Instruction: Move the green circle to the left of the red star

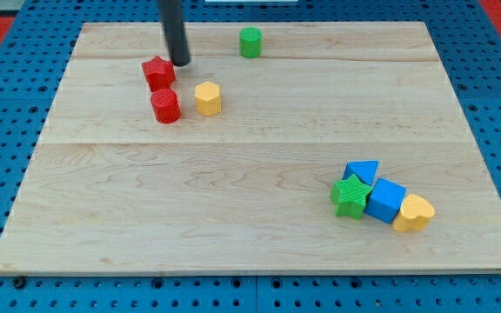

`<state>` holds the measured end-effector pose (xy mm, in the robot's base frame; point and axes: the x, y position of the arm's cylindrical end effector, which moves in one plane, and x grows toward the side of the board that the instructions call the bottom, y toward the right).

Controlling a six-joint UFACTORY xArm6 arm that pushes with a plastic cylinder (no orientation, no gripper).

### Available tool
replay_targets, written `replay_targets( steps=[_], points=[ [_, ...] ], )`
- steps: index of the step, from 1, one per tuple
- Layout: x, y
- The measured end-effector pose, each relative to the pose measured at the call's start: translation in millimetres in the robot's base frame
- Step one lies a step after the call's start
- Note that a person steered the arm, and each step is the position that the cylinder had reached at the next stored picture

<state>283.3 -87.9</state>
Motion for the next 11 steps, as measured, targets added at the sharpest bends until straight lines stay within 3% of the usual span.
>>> replay_targets(
  steps=[1, 2, 3, 4, 5, 6, 7, 8, 9, 10, 11],
  points=[
    [13.2, 114.8],
    [-33.3, 205.7],
    [-48.4, 133.0],
    [-43.1, 6.6],
    [-55.5, -27.0],
    [-53.1, -106.0],
    [-24.3, -113.2],
    [-63.8, -124.8],
    [-47.6, -153.7],
    [4.5, -155.8],
    [-0.3, -157.8]
  ],
)
